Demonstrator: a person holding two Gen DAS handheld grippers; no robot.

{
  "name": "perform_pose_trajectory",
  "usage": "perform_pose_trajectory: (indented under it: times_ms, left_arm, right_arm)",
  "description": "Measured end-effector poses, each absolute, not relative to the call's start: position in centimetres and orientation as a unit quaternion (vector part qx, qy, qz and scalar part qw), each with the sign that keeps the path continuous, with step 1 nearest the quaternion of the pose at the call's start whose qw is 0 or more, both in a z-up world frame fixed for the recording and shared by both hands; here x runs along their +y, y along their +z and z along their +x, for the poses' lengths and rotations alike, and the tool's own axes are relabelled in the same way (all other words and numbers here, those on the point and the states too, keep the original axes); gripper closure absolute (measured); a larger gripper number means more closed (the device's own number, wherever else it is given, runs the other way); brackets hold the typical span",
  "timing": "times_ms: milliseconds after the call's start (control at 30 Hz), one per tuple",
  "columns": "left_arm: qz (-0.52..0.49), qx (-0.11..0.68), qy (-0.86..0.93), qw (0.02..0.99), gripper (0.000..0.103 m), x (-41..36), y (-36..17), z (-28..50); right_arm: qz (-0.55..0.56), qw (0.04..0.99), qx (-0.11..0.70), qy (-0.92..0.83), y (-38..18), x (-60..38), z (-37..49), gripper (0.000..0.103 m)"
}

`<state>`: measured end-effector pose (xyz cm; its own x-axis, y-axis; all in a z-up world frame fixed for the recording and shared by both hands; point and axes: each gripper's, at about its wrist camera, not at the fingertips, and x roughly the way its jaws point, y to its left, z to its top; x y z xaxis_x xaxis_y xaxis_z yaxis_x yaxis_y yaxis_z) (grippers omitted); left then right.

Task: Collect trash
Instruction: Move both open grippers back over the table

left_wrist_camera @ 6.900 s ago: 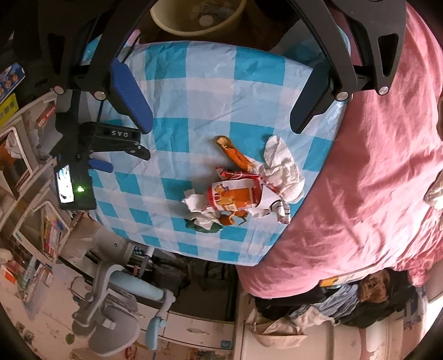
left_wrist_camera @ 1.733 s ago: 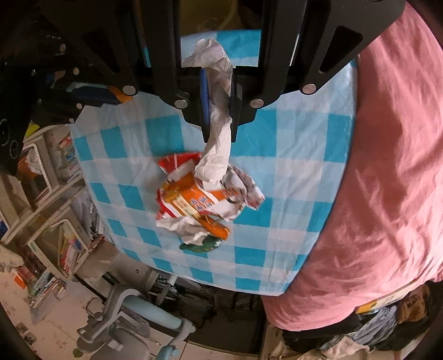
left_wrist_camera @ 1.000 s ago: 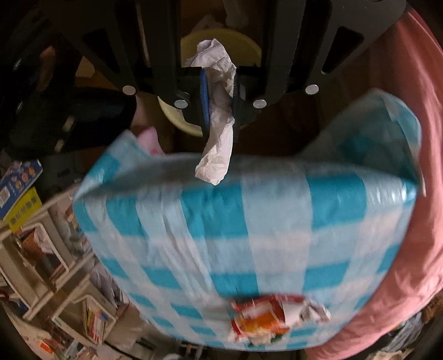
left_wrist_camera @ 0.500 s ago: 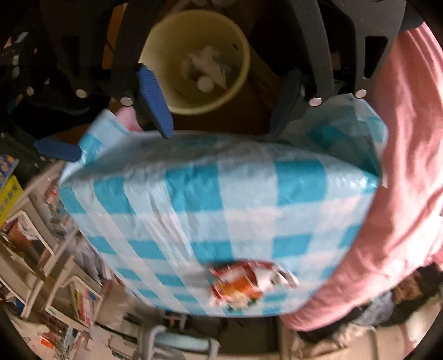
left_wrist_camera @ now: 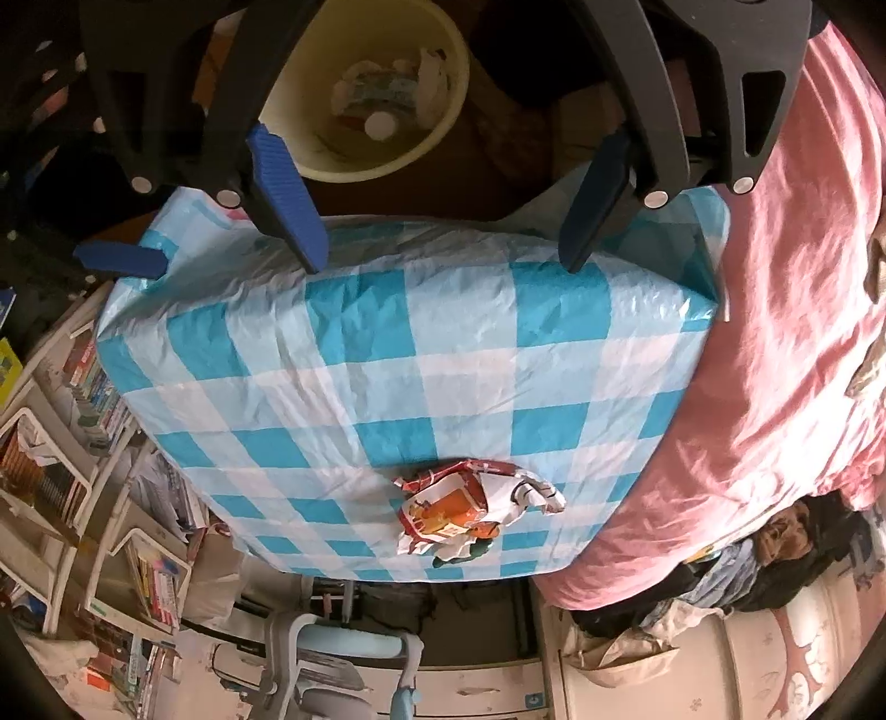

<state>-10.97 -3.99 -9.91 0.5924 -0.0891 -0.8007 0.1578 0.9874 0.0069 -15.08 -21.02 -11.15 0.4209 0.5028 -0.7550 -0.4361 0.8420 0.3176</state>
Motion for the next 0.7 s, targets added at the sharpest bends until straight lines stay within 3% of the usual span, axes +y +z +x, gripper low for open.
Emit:
perform_pose_trajectory:
  times_ms: [433, 700]
  left_arm:
    - [-0.137, 0.478, -0.049, 0.866, 0.018, 0.4, -9.8, -1.2]
    - [-0.226, 0.498, 0.001, 0.837, 0.018, 2.9, -12.3, 6.5]
  right_arm:
    - [-0.038, 0.851, 0.432, 0.296, -9.1, -18.2, -11.6, 0.025]
    - [-0.070, 0.850, 0.430, 0.297, -9.1, -16.7, -6.4, 0.025]
